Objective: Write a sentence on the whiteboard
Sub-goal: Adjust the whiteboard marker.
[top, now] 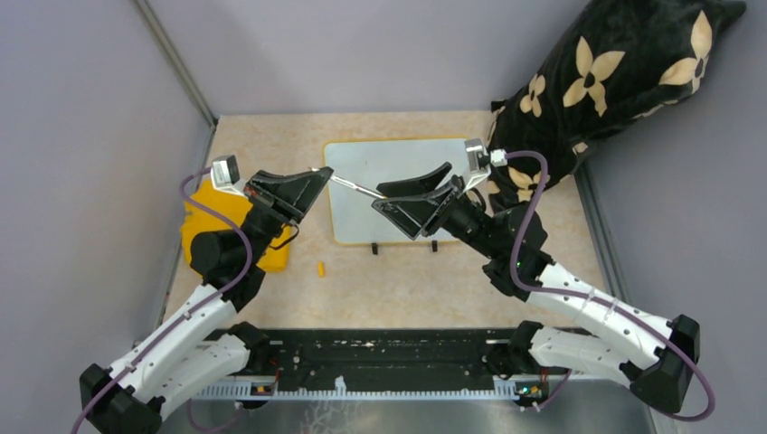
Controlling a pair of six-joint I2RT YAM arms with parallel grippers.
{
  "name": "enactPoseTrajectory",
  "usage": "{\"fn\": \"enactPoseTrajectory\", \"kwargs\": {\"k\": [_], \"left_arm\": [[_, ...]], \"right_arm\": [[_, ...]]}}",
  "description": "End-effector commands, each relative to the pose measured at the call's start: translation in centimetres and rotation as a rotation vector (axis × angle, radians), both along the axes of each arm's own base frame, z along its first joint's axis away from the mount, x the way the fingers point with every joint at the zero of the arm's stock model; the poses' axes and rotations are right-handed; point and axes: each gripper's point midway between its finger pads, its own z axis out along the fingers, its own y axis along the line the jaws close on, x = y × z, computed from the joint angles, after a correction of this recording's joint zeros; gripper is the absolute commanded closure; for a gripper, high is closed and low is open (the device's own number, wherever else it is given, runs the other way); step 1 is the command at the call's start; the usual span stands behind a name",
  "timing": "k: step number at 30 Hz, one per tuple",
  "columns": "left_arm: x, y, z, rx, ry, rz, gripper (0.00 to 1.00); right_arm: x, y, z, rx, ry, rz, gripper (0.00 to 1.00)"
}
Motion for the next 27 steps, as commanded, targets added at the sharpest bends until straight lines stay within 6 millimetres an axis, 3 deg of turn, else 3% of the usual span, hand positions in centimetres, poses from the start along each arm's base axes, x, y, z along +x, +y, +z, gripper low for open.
{"fn": "enactPoseTrajectory", "kwargs": {"k": [1,7,11,19,27], "left_arm": [[-1.1,1.4,2.9,-0.066,-0.084,0.028,1.00],[-1.5,2.2,3.1,-0.030,-0.105,0.094,1.00],[-1.6,2.5,3.1,-0.035,-0.090,0.098,1.00],[-1.8,1.8,3.9,-0.080,-0.086,0.021,1.00],[-1.3,1.9,2.8,-0.099,-0.027,0.011,1.00]], "right_arm": [[-1.5,-0.4,2.3,0.031,-0.055,0.052,0.34],[-0.5,-2.3,1.2,0.004,-0.056,-0.073,0.34],[-0.2,-1.5,0.0,-0.007,-0.021,-0.056,0.35],[-1.0,0.2,2.4,0.106,-0.030,0.079,0.39],[-0.3,0.7,3.4,0.176,-0.019,0.086,0.52]]}}
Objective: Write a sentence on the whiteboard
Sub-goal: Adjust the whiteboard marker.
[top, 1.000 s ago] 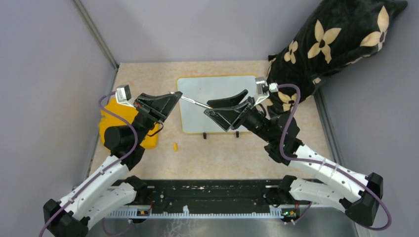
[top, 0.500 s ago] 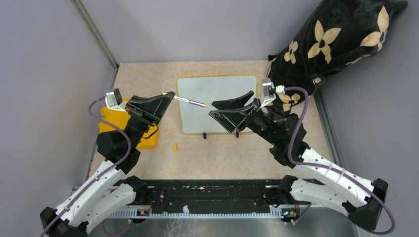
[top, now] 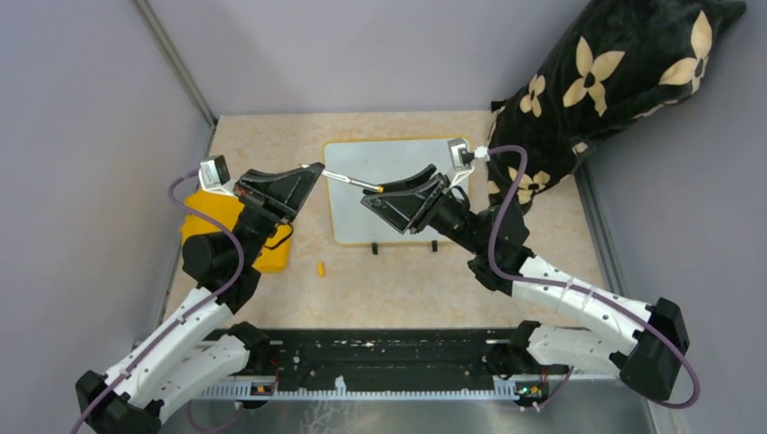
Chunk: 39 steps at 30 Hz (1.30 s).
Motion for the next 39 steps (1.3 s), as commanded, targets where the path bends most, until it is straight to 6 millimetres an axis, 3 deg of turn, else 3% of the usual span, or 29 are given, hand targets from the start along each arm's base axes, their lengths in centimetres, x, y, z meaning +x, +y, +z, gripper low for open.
{"fn": "enactPoseTrajectory", "kwargs": {"k": [1,8,17,31,39], "left_arm": [[-0.7,0.9,0.9,-0.055,-0.009,-0.007,1.00],[0.1,0.9,-0.2,-0.061,0.058,-0.006,1.00],[1.5,0.7,-1.7,-0.049,0.149,0.017,1.00],[2.5,0.6,-3.2,-0.027,0.211,0.039,1.00],[3.0,0.9,-3.7,-0.022,0.229,0.072,1.00]], "right_arm": [[-1.0,-1.2,4.5,0.149,-0.068,0.021,0.53],[-0.3,-0.4,4.4,0.160,-0.039,0.033,0.56],[1.0,-0.6,3.9,0.164,0.009,-0.029,0.52],[2.6,0.4,3.0,0.125,0.071,-0.072,0.62],[3.3,1.2,2.3,0.090,0.103,-0.079,0.64]]}}
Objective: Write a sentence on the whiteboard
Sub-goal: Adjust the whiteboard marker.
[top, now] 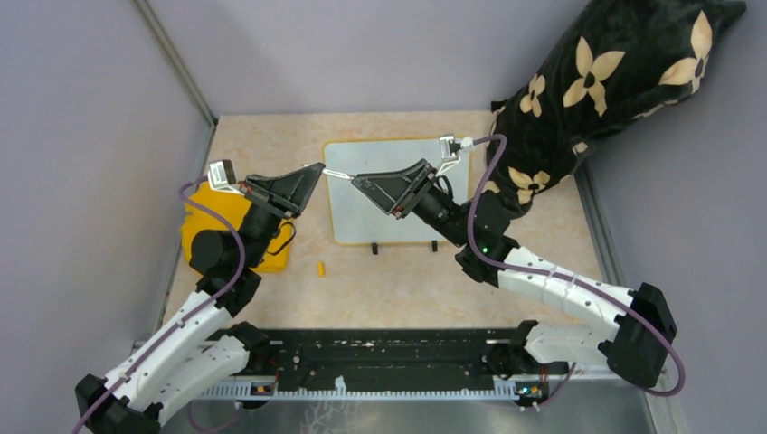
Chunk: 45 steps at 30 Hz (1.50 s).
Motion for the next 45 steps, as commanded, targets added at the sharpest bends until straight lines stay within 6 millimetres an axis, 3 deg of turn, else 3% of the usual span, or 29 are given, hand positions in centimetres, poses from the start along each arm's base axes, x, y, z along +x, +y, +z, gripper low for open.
{"fn": "enactPoseTrajectory", "kwargs": {"k": [1,11,23,31,45], "left_arm": [[0.2,0.1,-0.5,0.009,0.013,0.014,1.00],[0.5,-0.2,-1.0,0.019,0.024,0.010,1.00],[0.6,-0.5,-1.4,0.017,0.041,-0.009,1.00],[0.3,-0.4,-1.4,0.015,0.042,-0.011,1.00],[-0.2,-0.9,-1.4,0.024,0.037,-0.055,1.00]], "right_arm": [[-0.3,-0.3,3.0,0.058,-0.033,-0.001,0.64],[-0.2,0.3,2.6,0.036,-0.026,0.013,0.72],[-0.1,0.4,2.7,0.047,-0.024,0.014,0.72],[0.0,0.2,2.6,0.045,-0.015,0.004,0.66],[0.0,0.3,2.5,0.048,-0.001,0.012,0.67]]}}
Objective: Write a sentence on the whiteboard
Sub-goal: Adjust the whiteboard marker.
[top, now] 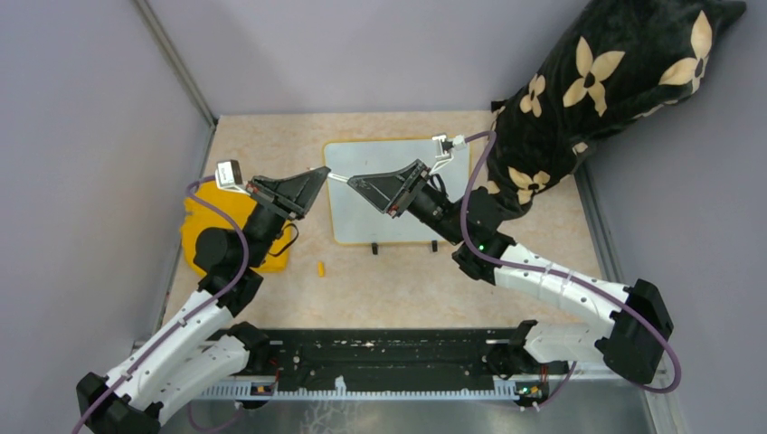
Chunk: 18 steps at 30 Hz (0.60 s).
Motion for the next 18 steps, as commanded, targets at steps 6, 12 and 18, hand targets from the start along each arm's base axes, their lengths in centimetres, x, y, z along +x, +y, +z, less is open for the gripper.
{"fn": "enactPoseTrajectory", "kwargs": {"k": [6,12,18], "left_arm": [[-0.57,-0.18,-0.05,-0.005,-0.004,-0.026,1.00],[-0.60,-0.10,0.07,-0.009,-0.006,-0.024,1.00],[-0.66,-0.15,-0.01,-0.009,-0.005,-0.027,1.00]], "right_arm": [[-0.95,-0.60,3.76,0.089,-0.056,0.017,0.71],[-1.20,-0.56,3.71,0.087,-0.058,0.026,0.73],[-1.31,-0.56,3.68,0.092,-0.057,0.030,0.86]]}}
